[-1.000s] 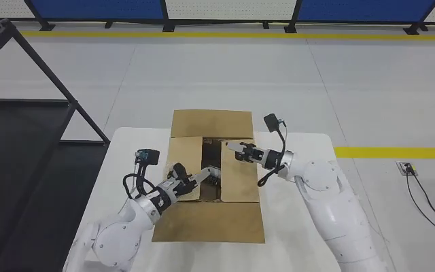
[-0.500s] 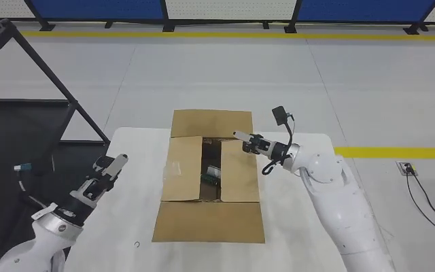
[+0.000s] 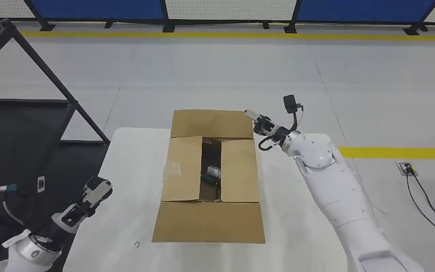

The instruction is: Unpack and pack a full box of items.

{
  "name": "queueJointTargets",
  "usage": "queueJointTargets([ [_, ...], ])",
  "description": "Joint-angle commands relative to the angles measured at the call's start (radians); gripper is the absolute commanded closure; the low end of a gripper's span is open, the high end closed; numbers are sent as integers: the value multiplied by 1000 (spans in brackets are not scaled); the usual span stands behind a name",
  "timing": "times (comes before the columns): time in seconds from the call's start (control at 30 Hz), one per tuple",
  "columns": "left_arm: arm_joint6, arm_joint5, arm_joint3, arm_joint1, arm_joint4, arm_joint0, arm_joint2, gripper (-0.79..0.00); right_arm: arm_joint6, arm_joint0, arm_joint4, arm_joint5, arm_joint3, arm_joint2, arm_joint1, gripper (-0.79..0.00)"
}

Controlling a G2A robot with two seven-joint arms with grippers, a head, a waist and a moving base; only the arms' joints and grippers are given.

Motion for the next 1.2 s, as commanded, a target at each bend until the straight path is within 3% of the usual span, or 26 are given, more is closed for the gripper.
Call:
queueJointTargets([
  [0.0, -17, -13, 4, 2, -24, 23, -17, -785, -36, 34, -13, -2, 75, -27, -15, -785],
  [0.17, -100, -23, 14, 9, -62, 70, -54, -785, -51, 100, 7, -17, 224, -59, -46, -785],
  [0.33, -221, -41, 25, 22, -21, 98, -52, -785, 62, 139, 91, -92, 315, -51, -65, -785],
  [0.47, -270, -46, 32, 30, 36, 106, -7, -785, 132, 160, 151, -160, 363, -26, -62, -785],
  [0.73, -325, -44, 52, 44, 100, 88, 91, -785, 299, 175, 278, -268, 378, 30, -48, -785],
  [1.17, -433, -47, 69, 68, 55, 72, 150, -785, 501, 176, 361, -326, 325, 53, -38, -785],
])
